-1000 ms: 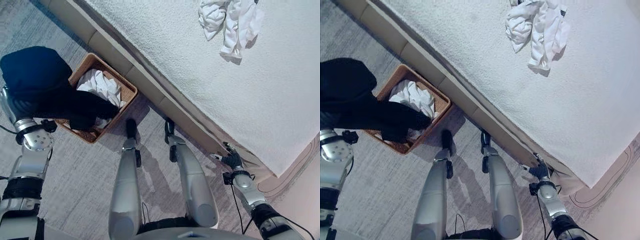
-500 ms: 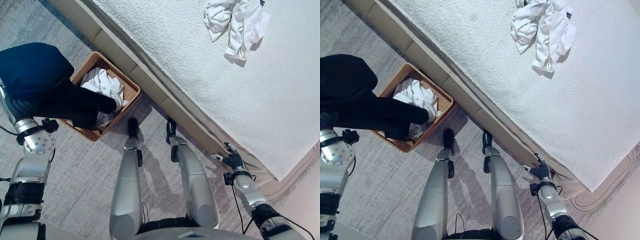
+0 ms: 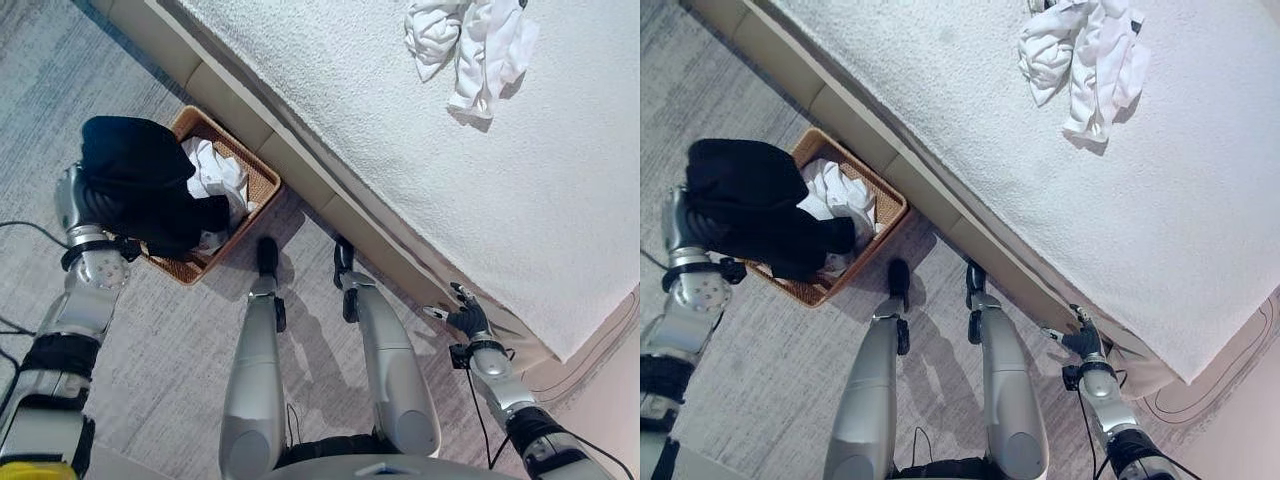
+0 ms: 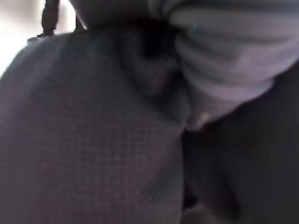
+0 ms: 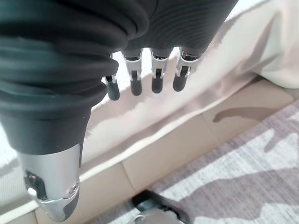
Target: Pick up clothes into the bucket
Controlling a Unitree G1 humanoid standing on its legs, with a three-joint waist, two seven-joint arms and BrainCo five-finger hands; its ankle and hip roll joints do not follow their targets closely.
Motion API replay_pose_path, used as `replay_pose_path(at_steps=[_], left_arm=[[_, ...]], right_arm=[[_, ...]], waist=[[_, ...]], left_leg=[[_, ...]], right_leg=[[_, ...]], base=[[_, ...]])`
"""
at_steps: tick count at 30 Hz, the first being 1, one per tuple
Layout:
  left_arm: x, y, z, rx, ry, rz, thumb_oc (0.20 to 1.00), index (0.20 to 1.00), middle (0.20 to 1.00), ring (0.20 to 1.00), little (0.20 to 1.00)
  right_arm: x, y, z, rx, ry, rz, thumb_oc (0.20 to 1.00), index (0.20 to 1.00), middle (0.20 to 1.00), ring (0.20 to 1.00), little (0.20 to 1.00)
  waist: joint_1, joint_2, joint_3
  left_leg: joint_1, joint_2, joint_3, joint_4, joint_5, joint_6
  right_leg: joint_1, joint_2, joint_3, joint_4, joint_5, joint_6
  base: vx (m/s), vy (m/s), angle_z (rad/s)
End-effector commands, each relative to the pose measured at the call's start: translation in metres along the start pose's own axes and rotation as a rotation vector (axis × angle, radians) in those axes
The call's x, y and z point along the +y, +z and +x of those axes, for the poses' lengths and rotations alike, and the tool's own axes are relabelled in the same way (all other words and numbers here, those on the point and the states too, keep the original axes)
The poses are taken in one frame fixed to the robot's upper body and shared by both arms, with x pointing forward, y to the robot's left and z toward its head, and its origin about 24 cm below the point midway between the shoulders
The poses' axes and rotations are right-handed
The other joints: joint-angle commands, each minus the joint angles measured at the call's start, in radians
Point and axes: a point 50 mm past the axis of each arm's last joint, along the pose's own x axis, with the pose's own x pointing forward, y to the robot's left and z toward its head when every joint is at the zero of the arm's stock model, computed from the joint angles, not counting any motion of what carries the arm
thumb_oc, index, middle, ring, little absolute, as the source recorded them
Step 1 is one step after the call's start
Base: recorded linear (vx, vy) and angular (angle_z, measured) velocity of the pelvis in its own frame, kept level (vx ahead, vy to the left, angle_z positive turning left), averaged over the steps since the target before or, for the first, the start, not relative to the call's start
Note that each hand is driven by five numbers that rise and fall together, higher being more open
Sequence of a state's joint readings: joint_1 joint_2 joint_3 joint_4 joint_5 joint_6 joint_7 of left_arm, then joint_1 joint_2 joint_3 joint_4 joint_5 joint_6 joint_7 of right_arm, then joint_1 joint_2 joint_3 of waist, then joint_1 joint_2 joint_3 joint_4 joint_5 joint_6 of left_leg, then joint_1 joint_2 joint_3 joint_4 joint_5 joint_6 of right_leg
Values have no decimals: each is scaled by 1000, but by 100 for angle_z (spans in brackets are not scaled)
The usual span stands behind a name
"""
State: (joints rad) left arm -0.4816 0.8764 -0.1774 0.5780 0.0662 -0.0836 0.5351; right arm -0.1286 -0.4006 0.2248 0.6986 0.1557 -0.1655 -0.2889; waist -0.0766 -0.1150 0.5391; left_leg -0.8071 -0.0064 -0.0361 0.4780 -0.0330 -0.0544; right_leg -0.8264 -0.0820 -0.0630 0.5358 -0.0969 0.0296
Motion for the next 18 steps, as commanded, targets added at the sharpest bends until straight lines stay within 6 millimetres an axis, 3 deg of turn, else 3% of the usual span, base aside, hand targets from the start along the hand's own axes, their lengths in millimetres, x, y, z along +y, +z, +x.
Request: replay_pose_path(at_steps=[1, 2, 5, 6, 7, 13, 18], left_arm=[[24, 4, 14, -26, 69, 53, 288, 288, 288, 288, 288], [23, 2, 16, -11, 64, 63, 357, 357, 357, 357, 357], [23, -3, 16, 17, 59, 73, 385, 385, 385, 385, 385], [24, -8, 17, 44, 57, 79, 900, 900, 900, 900, 900], [23, -7, 17, 52, 56, 67, 1000, 1000, 1000, 1000, 1000], [27, -19, 13, 106, 89, 91, 1000, 1000, 1000, 1000, 1000], [26, -36, 2, 176, 95, 109, 1000, 1000, 1000, 1000, 1000]], right_arm=[[-20, -5, -4, -13, -38, -25, 1000, 1000, 1000, 1000, 1000], [-20, -5, -4, -12, -38, -24, 1000, 1000, 1000, 1000, 1000], [-21, -5, -4, -11, -39, -25, 1000, 1000, 1000, 1000, 1000], [-21, -3, -4, -15, -38, -24, 1000, 1000, 1000, 1000, 1000], [-21, -2, -4, -20, -36, -21, 1000, 1000, 1000, 1000, 1000], [-21, 1, -4, -28, -40, -7, 1000, 1000, 1000, 1000, 1000], [-26, 20, -1, -102, -74, 36, 1000, 1000, 1000, 1000, 1000]], waist=[[-43, 22, -19], [-44, 22, -19], [-47, 23, -19], [-49, 24, -19], [-49, 26, -19], [-47, 27, -19], [-43, 32, -19]], left_leg=[[-64, -24, -6, 102, -77, 45], [-78, -24, -8, 121, -84, 47], [-106, -23, -5, 170, -102, 55], [-120, -22, -4, 194, -110, 58], [-131, -23, -4, 213, -120, 61], [-141, -21, -5, 229, -131, 61], [-127, -20, -7, 209, -127, 57]], right_leg=[[3, -55, 17, -36, 47, 74], [-9, -53, 19, -18, 38, 71], [-41, -52, 28, 31, 20, 66], [-56, -51, 33, 54, 13, 63], [-70, -51, 36, 76, 3, 61], [-83, -50, 36, 96, -14, 58], [-74, -51, 33, 87, -17, 56]], base=[[0, 0, 0], [0, 0, 0], [14, 8, -2], [36, 14, -3], [30, 10, -4], [0, 0, 0], [0, 0, 0]])
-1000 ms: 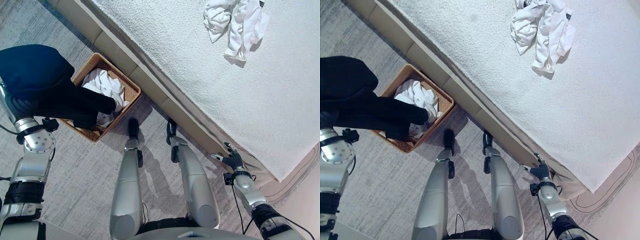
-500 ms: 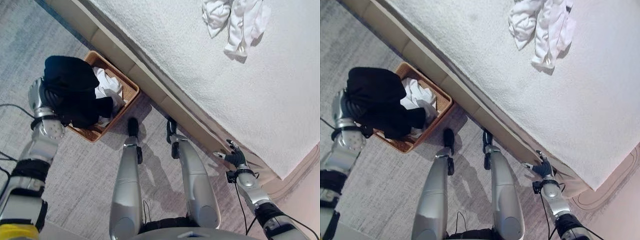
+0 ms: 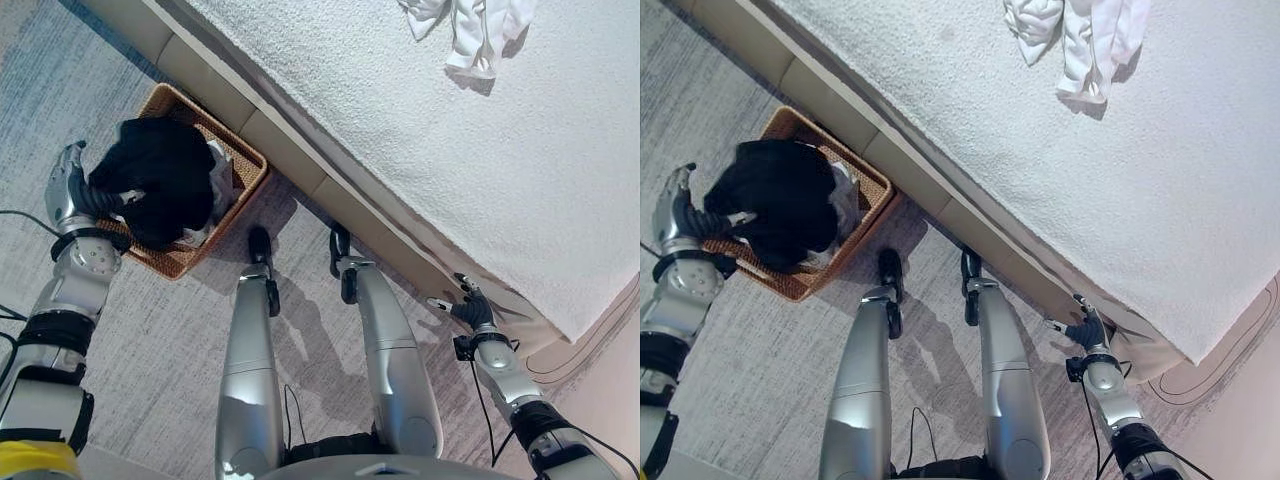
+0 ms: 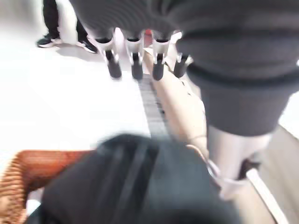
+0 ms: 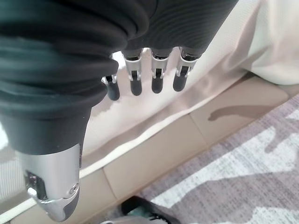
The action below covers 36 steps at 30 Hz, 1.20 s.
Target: Pick up clothes into the bucket
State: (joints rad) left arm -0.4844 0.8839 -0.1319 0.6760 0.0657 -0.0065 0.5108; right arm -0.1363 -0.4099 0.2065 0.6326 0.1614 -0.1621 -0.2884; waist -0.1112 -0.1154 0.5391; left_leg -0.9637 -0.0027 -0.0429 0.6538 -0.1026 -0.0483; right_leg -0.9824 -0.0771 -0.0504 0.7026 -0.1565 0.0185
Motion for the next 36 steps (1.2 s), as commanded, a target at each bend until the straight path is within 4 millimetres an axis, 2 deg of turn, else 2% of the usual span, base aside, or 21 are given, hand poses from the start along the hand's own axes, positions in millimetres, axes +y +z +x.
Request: replay_pose_path(at_steps=[1, 2, 4, 6, 7, 8, 9, 10, 11, 15, 16, 19, 20, 22, 23, 25, 26, 27, 33, 35, 36], left_arm=[[16, -11, -1, 24, 90, 28, 1000, 1000, 1000, 1000, 1000], [16, -11, -1, 25, 90, 28, 1000, 1000, 1000, 1000, 1000], [16, -19, -7, 50, 97, 21, 1000, 1000, 1000, 1000, 1000], [14, -28, -15, 78, 105, -2, 1000, 1000, 1000, 1000, 1000], [14, -28, -15, 79, 104, -3, 1000, 1000, 1000, 1000, 1000], [9, -33, -22, 101, 105, -33, 1000, 1000, 1000, 1000, 1000], [9, -33, -22, 102, 105, -33, 1000, 1000, 1000, 1000, 1000], [5, -38, -29, 127, 111, -73, 1000, 1000, 1000, 1000, 1000], [4, -38, -29, 128, 111, -73, 1000, 1000, 1000, 1000, 1000], [-27, -27, -57, 197, 137, -490, 1000, 1000, 1000, 1000, 1000], [-36, -31, -61, 236, 105, -549, 1000, 1000, 1000, 1000, 1000], [-68, -16, -81, 256, -19, -752, 1000, 1000, 1000, 1000, 1000], [-77, -15, -89, 272, -66, -771, 1000, 1000, 1000, 1000, 1000], [-98, -16, -107, 326, -168, -811, 1000, 1000, 1000, 1000, 1000], [-119, -15, -128, 353, -303, -787, 1000, 1000, 1000, 1000, 1000], [-119, -15, -128, 354, -303, -789, 1000, 1000, 1000, 1000, 1000], [-135, -17, -149, 377, -418, -755, 1000, 1000, 1000, 1000, 1000], [-142, -19, -160, 376, -489, -707, 1000, 1000, 1000, 1000, 1000], [-164, -26, -208, 399, -752, -621, 1000, 1000, 1000, 1000, 1000], [-167, -27, -219, 399, -805, -609, 1000, 1000, 1000, 1000, 1000], [-167, -27, -225, 394, -828, -601, 1000, 1000, 1000, 1000, 1000]], right_arm=[[-27, 16, -2, -92, -87, 22, 1000, 1000, 1000, 1000, 1000], [-27, 16, -2, -92, -86, 21, 1000, 1000, 1000, 1000, 1000], [-34, 35, 0, -177, -122, 11, 1000, 1000, 1000, 1000, 1000], [-47, 72, 1, -336, -195, 46, 1000, 1000, 1000, 1000, 1000], [-47, 72, 1, -336, -195, 45, 1000, 1000, 1000, 1000, 1000], [-53, 92, -1, -427, -235, 66, 1000, 1000, 1000, 1000, 1000], [-53, 92, -1, -427, -235, 65, 1000, 1000, 1000, 1000, 1000], [-63, 118, -6, -552, -301, 32, 1000, 1000, 1000, 1000, 1000], [-63, 118, -7, -552, -301, 31, 1000, 1000, 1000, 1000, 1000], [-85, 176, -17, -809, -504, -73, 1000, 1000, 1000, 1000, 1000], [-90, 191, -18, -863, -537, -67, 1000, 1000, 1000, 1000, 1000], [-105, 220, -16, -924, -617, -29, 1000, 1000, 1000, 1000, 1000], [-108, 227, -13, -927, -636, -38, 1000, 1000, 1000, 1000, 1000], [-119, 243, -6, -918, -678, -53, 1000, 1000, 1000, 1000, 1000], [-133, 258, 2, -893, -720, -76, 1000, 1000, 1000, 1000, 1000], [-133, 259, 2, -895, -720, -77, 1000, 1000, 1000, 1000, 1000], [-147, 268, 10, -849, -765, -95, 1000, 1000, 1000, 1000, 1000], [-161, 282, 13, -833, -805, -109, 1000, 1000, 1000, 1000, 1000], [-203, 311, 28, -656, -839, -120, 1000, 1000, 1000, 1000, 1000], [-215, 311, 32, -577, -833, -150, 1000, 1000, 1000, 1000, 1000], [-223, 310, 31, -542, -845, -151, 1000, 1000, 1000, 1000, 1000]], waist=[[-6, 36, -19], [-7, 36, -19], [-5, 41, -19], [-1, 50, -19], [-2, 50, -19], [2, 55, -19], [1, 56, -19], [6, 62, -19], [5, 63, -19], [30, 75, -19], [34, 79, -19], [58, 95, -19], [69, 99, -19], [86, 109, -19], [110, 117, -19], [107, 119, -19], [130, 128, -19], [138, 137, -19], [186, 156, -19], [195, 159, -19], [201, 158, -19]], left_leg=[[36, -24, 0, 23, -54, 50], [37, -24, 0, 23, -54, 50], [46, -25, 0, 8, -50, 47], [65, -26, -1, -23, -40, 43], [66, -26, -1, -24, -39, 43], [74, -27, -2, -41, -31, 41], [75, -27, -2, -42, -31, 41], [86, -29, -4, -63, -24, 39], [87, -29, -4, -64, -23, 38], [116, -34, -16, -114, 0, 31], [130, -35, -19, -134, 8, 29], [164, -45, -33, -194, 39, 23], [157, -48, -30, -211, 74, 25], [182, -52, -44, -251, 95, 20], [212, -55, -57, -291, 113, 16], [213, -55, -58, -295, 115, 16], [242, -62, -72, -330, 133, 11], [259, -64, -82, -356, 146, 6], [337, -66, -115, -450, 191, -3], [341, -70, -123, -449, 193, -4], [357, -74, -128, -444, 167, -7]], right_leg=[[86, -56, 18, -87, 44, 67], [87, -56, 18, -87, 44, 67], [97, -54, 17, -97, 44, 68], [108, -55, 13, -112, 46, 69], [108, -55, 13, -113, 46, 69], [114, -54, 12, -118, 47, 70], [115, -54, 12, -119, 47, 70], [125, -55, 8, -130, 48, 71], [126, -55, 8, -131, 48, 70], [147, -59, -4, -145, 50, 73], [156, -60, -8, -149, 50, 74], [181, -68, -21, -162, 53, 74], [174, -73, -32, -171, 79, 67], [196, -78, -44, -185, 82, 68], [217, -86, -58, -186, 80, 68], [218, -86, -59, -189, 81, 68], [242, -93, -73, -196, 78, 66], [257, -98, -83, -203, 76, 64], [313, -108, -121, -221, 67, 60], [320, -110, -126, -219, 62, 59], [331, -114, -121, -204, 27, 64]], base=[[0, 0, 0], [0, 0, 0], [0, 0, 0], [0, 0, 0], [0, 0, 0], [0, 0, 0], [0, 0, 0], [0, 0, 0], [0, 0, 0], [5, -30, 5], [12, -51, 13], [-25, -45, 17], [-74, -40, 28], [-36, -54, 29], [10, -54, 24], [7, -49, 18], [4, -85, 19], [2, -105, 26], [-4, -51, 23], [40, -88, 13], [75, -102, 19]])
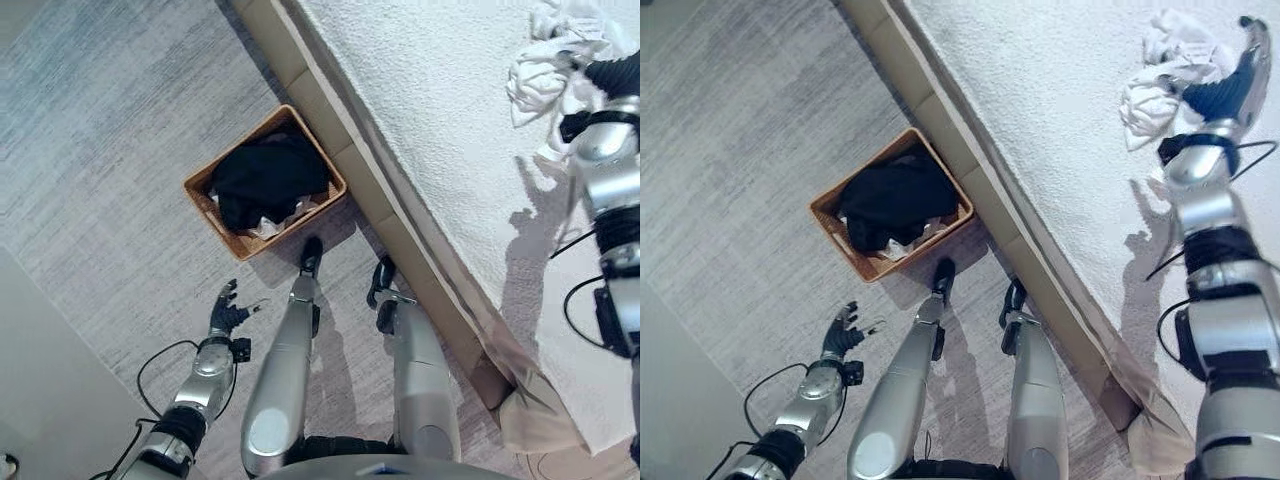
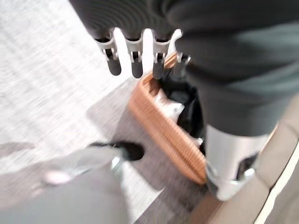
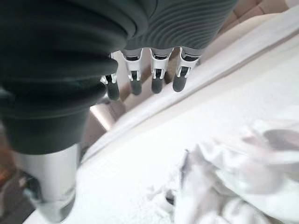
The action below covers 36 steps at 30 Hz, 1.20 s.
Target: Pick up clothes into the bucket
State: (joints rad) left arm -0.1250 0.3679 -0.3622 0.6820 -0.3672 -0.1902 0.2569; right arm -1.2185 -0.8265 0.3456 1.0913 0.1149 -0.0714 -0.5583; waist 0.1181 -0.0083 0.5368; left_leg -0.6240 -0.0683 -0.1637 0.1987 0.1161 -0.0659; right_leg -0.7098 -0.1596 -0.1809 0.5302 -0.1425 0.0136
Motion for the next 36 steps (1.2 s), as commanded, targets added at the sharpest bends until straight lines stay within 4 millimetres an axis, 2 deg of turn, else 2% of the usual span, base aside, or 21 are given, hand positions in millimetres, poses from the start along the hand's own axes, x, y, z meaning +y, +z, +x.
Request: replay_pose_path(at_steps=[1, 7, 8, 11, 13, 16, 17, 18, 19, 20, 21, 25, 28, 29, 30, 31, 34, 36], left_arm=[[-3, -15, -15, 16, -55, 23, 1000, 1000, 1000, 1000, 1000], [-1, -22, -25, 30, -47, -25, 1000, 1000, 1000, 1000, 1000], [0, -23, -26, 37, -24, -54, 1000, 1000, 1000, 1000, 1000], [-1, -25, -26, 51, -25, -61, 1000, 1000, 1000, 1000, 1000], [0, -26, -26, 55, -31, -59, 1000, 1000, 1000, 1000, 1000], [-5, -27, -26, 68, -50, -68, 1000, 1000, 1000, 1000, 1000], [-6, -26, -26, 67, -60, -69, 1000, 1000, 1000, 1000, 1000], [-8, -26, -25, 68, -75, -69, 1000, 1000, 1000, 1000, 1000], [-9, -25, -24, 65, -83, -72, 1000, 1000, 1000, 1000, 1000], [-10, -23, -24, 61, -92, -73, 1000, 1000, 1000, 1000, 1000], [-11, -22, -23, 60, -97, -74, 1000, 1000, 1000, 1000, 1000], [-13, -16, -20, 36, -108, -72, 1000, 1000, 1000, 1000, 1000], [-12, -12, -18, 20, -99, -73, 1000, 1000, 1000, 1000, 1000], [-10, -13, -19, 18, -87, -76, 1000, 1000, 1000, 1000, 1000], [-10, -13, -19, 18, -87, -75, 1000, 1000, 1000, 1000, 1000], [-8, -12, -18, 14, -74, -76, 1000, 1000, 1000, 1000, 1000], [-2, -14, -17, 16, -40, -61, 1000, 1000, 1000, 1000, 1000], [2, -15, -17, 17, -26, -36, 1000, 1000, 1000, 1000, 1000]], right_arm=[[-45, -6, 21, 29, -52, -43, 1000, 1000, 1000, 1000, 1000], [-93, -37, 30, 193, -90, -231, 1000, 1000, 1000, 1000, 1000], [-101, -51, 27, 240, -86, -282, 1000, 1000, 1000, 1000, 1000], [-103, -63, 23, 272, -33, -346, 1000, 1000, 1000, 1000, 1000], [-99, -76, 17, 296, 59, -476, 1000, 1000, 1000, 1000, 1000], [-89, -96, 5, 349, 167, -516, 1000, 1000, 1000, 1000, 1000], [-85, -100, 2, 356, 205, -518, 944, 944, 944, 944, 944], [-81, -106, -2, 371, 244, -515, 523, 523, 523, 523, 523], [-75, -109, -5, 374, 281, -507, 360, 360, 360, 360, 360], [-72, -110, -7, 376, 294, -495, 250, 250, 250, 250, 250], [-67, -110, -9, 373, 306, -468, 200, 200, 200, 200, 200], [-48, -96, -8, 287, 334, -406, 200, 200, 200, 200, 200], [-32, -69, -3, 158, 352, -325, 200, 200, 200, 200, 200], [-26, -49, 0, 76, 340, -239, 200, 200, 200, 200, 200], [-26, -50, 0, 77, 340, -238, 200, 200, 200, 200, 200], [-25, -32, 3, 2, 312, -182, 200, 200, 200, 200, 200], [-30, 8, 1, -201, 250, -67, 200, 200, 200, 200, 200], [-40, 23, -2, -289, 205, -20, 200, 200, 200, 200, 200]], waist=[[-21, 58, -17], [8, 98, -17], [16, 109, -17], [19, 111, -17], [24, 111, -17], [22, 116, -17], [20, 117, -17], [20, 117, -17], [18, 117, -17], [16, 117, -17], [15, 114, -17], [4, 102, -17], [-8, 87, -17], [-18, 75, -17], [-17, 74, -17], [-19, 74, -17], [-40, 58, -17], [-47, 52, -17]], left_leg=[[16, -10, -12, 9, -49, 9], [29, -9, -52, -42, -2, -10], [40, -3, -66, -73, 19, -18], [48, 3, -79, -95, 32, -19], [53, 5, -92, -103, 40, -21], [53, 1, -98, -92, 39, -20], [51, 0, -100, -90, 39, -19], [50, 1, -99, -87, 38, -19], [48, 1, -97, -83, 38, -20], [48, 2, -96, -80, 36, -19], [48, 4, -92, -76, 32, -18], [38, 6, -72, -42, 10, -15], [24, 5, -56, 2, -14, -12], [18, 5, -47, 25, -27, -12], [18, 5, -46, 26, -28, -12], [-3, 11, -42, 30, -3, -9], [8, 13, -27, 42, -19, -7], [28, 14, -24, 43, -26, -5]], right_leg=[[54, -33, 8, -24, 9, 69], [52, -55, -29, 25, -39, 56], [50, -61, -42, 44, -56, 52], [47, -64, -51, 58, -69, 47], [43, -67, -57, 73, -81, 42], [44, -69, -60, 83, -89, 42], [41, -68, -59, 86, -90, 42], [40, -68, -59, 89, -90, 42], [38, -67, -57, 92, -91, 42], [36, -65, -55, 94, -90, 42], [36, -62, -52, 90, -88, 43], [32, -51, -32, 83, -74, 46], [27, -38, -13, 77, -62, 46], [27, -30, 0, 73, -54, 46], [27, -29, 1, 73, -54, 47], [13, -20, -1, 55, -12, 42], [29, -11, 17, 40, -3, 45], [49, -10, 21, 26, 2, 46]], base=[[75, -109, 19], [-3, -90, 24], [-1, -88, 28], [6, -78, 21], [4, -107, 10], [5, -84, 12], [0, -57, 9], [-1, -52, 4], [0, -36, 2], [0, 0, 0], [0, 0, 0], [-6, 2, -5], [-8, 17, -11], [-5, 15, -20], [-95, 60, -30], [-96, 60, -31], [-37, 63, -32], [-7, 53, -14]])
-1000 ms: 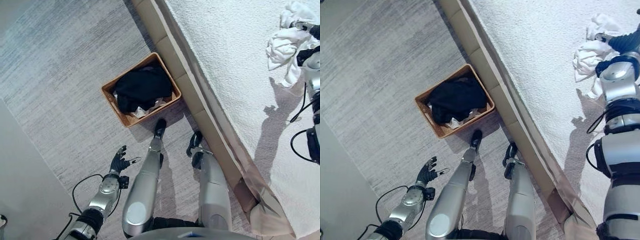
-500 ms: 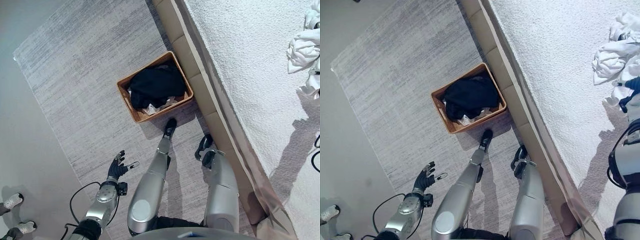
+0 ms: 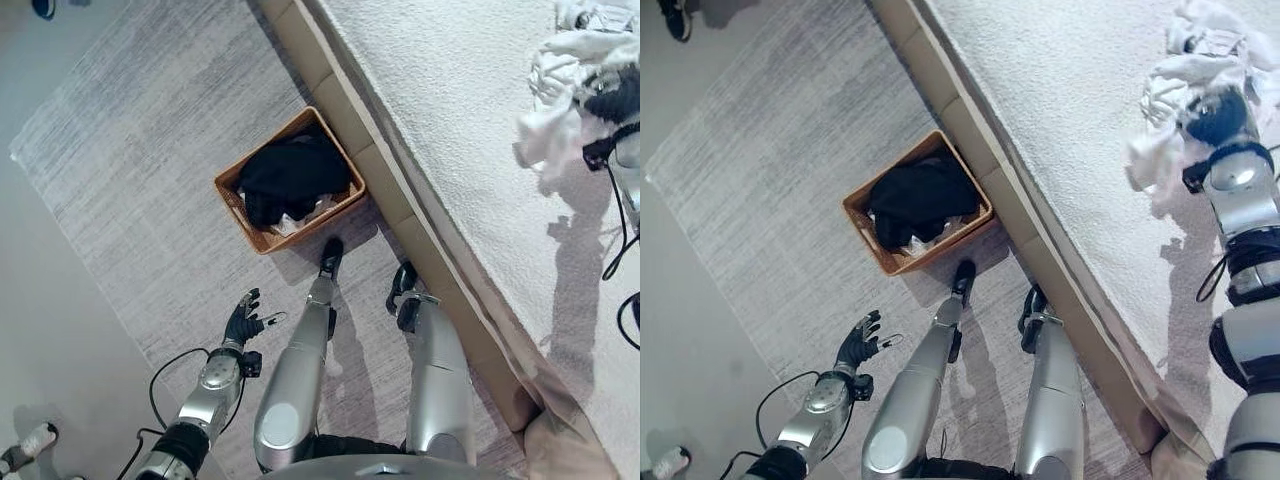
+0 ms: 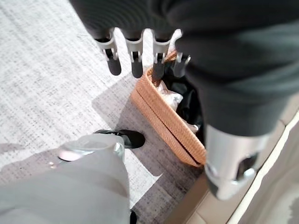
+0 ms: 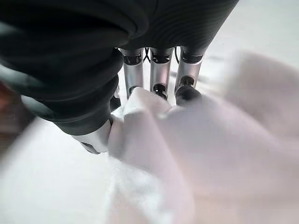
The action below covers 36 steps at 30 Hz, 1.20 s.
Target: Pick up clothes into the bucket
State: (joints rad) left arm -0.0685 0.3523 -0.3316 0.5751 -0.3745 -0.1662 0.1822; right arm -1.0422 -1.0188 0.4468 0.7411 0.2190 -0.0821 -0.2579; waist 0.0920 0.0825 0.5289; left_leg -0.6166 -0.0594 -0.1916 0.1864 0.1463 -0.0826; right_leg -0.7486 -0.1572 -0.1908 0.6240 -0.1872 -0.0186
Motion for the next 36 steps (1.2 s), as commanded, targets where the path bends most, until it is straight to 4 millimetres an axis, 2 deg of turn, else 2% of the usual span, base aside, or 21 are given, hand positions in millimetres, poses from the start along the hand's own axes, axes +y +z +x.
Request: replay_pose_path(at_steps=[1, 4, 8, 12, 14, 15, 16, 17, 18, 22, 24, 25, 26, 28, 29, 30, 31, 32, 35, 36], left_arm=[[14, -18, -10, 37, 70, 32, 1000, 1000, 1000, 1000, 1000], [18, -18, -8, 39, 92, 50, 1000, 1000, 1000, 1000, 1000], [22, -15, -7, 25, 109, 60, 1000, 1000, 1000, 1000, 1000], [27, -12, -7, 12, 122, 70, 1000, 1000, 1000, 1000, 1000], [31, -4, -8, -28, 126, 69, 1000, 1000, 1000, 1000, 1000], [31, 7, -7, -73, 115, 63, 1000, 1000, 1000, 1000, 1000], [32, 7, -7, -73, 115, 65, 1000, 1000, 1000, 1000, 1000], [33, 24, -6, -148, 96, 61, 1000, 1000, 1000, 1000, 1000], [33, 24, -6, -148, 96, 62, 1000, 1000, 1000, 1000, 1000], [36, 72, -7, -336, 26, 76, 1000, 1000, 1000, 1000, 1000], [34, 114, -12, -496, -44, 129, 1000, 1000, 1000, 1000, 1000], [34, 114, -12, -496, -44, 129, 1000, 1000, 1000, 1000, 1000], [30, 134, -12, -565, -79, 162, 1000, 1000, 1000, 1000, 1000], [22, 157, -12, -642, -125, 195, 1000, 1000, 1000, 1000, 1000], [10, 185, -15, -737, -184, 227, 1000, 1000, 1000, 1000, 1000], [10, 186, -15, -738, -184, 226, 1000, 1000, 1000, 1000, 1000], [-2, 205, -15, -794, -223, 250, 1000, 1000, 1000, 1000, 1000], [-2, 205, -15, -795, -223, 250, 1000, 1000, 1000, 1000, 1000], [-26, 227, -10, -834, -299, 374, 1000, 1000, 1000, 1000, 1000], [-28, 231, -10, -846, -303, 394, 1000, 1000, 1000, 1000, 1000]], right_arm=[[-42, 18, 1, -128, -188, 13, 200, 200, 200, 200, 200], [-52, 40, -7, -253, -258, 61, 200, 200, 200, 200, 200], [-61, 53, -18, -347, -326, 89, 200, 200, 200, 200, 200], [-66, 56, -27, -392, -361, 96, 200, 200, 200, 200, 200], [-67, 58, -36, -426, -375, 110, 200, 200, 200, 200, 200], [-65, 55, -41, -430, -371, 119, 200, 200, 200, 200, 200], [-65, 55, -41, -428, -372, 119, 200, 200, 200, 200, 200], [-60, 53, -45, -432, -343, 126, 200, 200, 200, 200, 200], [-60, 53, -45, -431, -344, 126, 200, 200, 200, 200, 200], [-42, 48, -50, -415, -219, 140, 200, 200, 200, 200, 200], [-29, 43, -49, -385, -115, 144, 200, 200, 200, 200, 200], [-29, 43, -49, -386, -114, 144, 200, 200, 200, 200, 200], [-21, 44, -48, -381, -67, 143, 200, 200, 200, 200, 200], [-11, 44, -45, -367, 1, 137, 200, 200, 200, 200, 200], [0, 46, -44, -357, 80, 132, 200, 200, 200, 200, 200], [0, 47, -43, -358, 79, 132, 200, 200, 200, 200, 200], [12, 47, -44, -344, 143, 134, 200, 200, 200, 200, 200], [11, 47, -44, -345, 143, 134, 200, 200, 200, 200, 200], [29, 52, -43, -334, 249, 147, 200, 200, 200, 200, 200], [33, 52, -45, -333, 276, 147, 200, 200, 200, 200, 200]], waist=[[-26, -42, -9], [-44, -55, -9], [-59, -64, -21], [-65, -72, -49], [-68, -80, -82], [-71, -84, -104], [-70, -83, -105], [-74, -89, -129], [-74, -88, -130], [-87, -101, -197], [-97, -112, -240], [-98, -111, -242], [-104, -118, -260], [-114, -127, -295], [-123, -139, -328], [-123, -138, -328], [-131, -146, -359], [-130, -146, -357], [-148, -154, -397], [-148, -154, -408]], left_leg=[[33, 6, 7, 53, -58, 12], [80, 9, 16, 42, -63, 14], [132, 8, 28, 33, -74, 18], [170, 7, 33, 27, -84, 22], [212, 5, 38, 14, -88, 25], [244, 3, 41, 10, -101, 25], [242, 3, 40, 7, -95, 25], [276, 4, 40, -6, -104, 26], [275, 5, 39, -9, -98, 26], [346, 20, 54, -61, -99, 24], [401, 32, 71, -88, -110, 22], [398, 32, 71, -91, -103, 23], [418, 36, 79, -99, -113, 22], [447, 43, 94, -117, -116, 24], [480, 51, 111, -125, -130, 22], [478, 51, 111, -126, -126, 23], [503, 56, 124, -134, -134, 22], [506, 57, 125, -135, -134, 22], [547, 66, 149, -148, -145, 21], [561, 69, 157, -153, -149, 21]], right_leg=[[103, -12, 32, -77, 50, 80], [157, -7, 35, -112, 65, 85], [226, -7, 37, -163, 85, 96], [274, -7, 39, -198, 99, 103], [327, -9, 33, -232, 113, 111], [367, -15, 28, -245, 109, 115], [367, -14, 27, -251, 116, 115], [402, -15, 24, -267, 111, 120], [402, -14, 23, -272, 118, 120], [474, -11, 17, -333, 131, 130], [523, -2, 20, -373, 134, 138], [522, -1, 19, -380, 143, 138], [541, 4, 22, -393, 139, 141], [568, 15, 32, -429, 153, 146], [599, 23, 41, -451, 155, 152], [597, 23, 42, -455, 161, 152], [623, 28, 47, -478, 166, 155], [626, 29, 48, -480, 167, 155], [663, 37, 64, -513, 177, 160], [676, 40, 68, -523, 178, 160]], base=[[-8, 49, -14], [-2, 49, -5], [24, 55, -12], [57, 55, -10], [96, 92, -6], [70, 70, -4], [114, 79, -3], [34, 47, -1], [95, 52, -2], [94, 46, -4], [108, 45, -7], [100, 27, -11], [66, 15, -14], [136, 18, -11], [125, 10, -16], [153, 4, -36], [56, 5, -36], [96, -3, -28], [77, 8, -23], [83, 4, -12]])
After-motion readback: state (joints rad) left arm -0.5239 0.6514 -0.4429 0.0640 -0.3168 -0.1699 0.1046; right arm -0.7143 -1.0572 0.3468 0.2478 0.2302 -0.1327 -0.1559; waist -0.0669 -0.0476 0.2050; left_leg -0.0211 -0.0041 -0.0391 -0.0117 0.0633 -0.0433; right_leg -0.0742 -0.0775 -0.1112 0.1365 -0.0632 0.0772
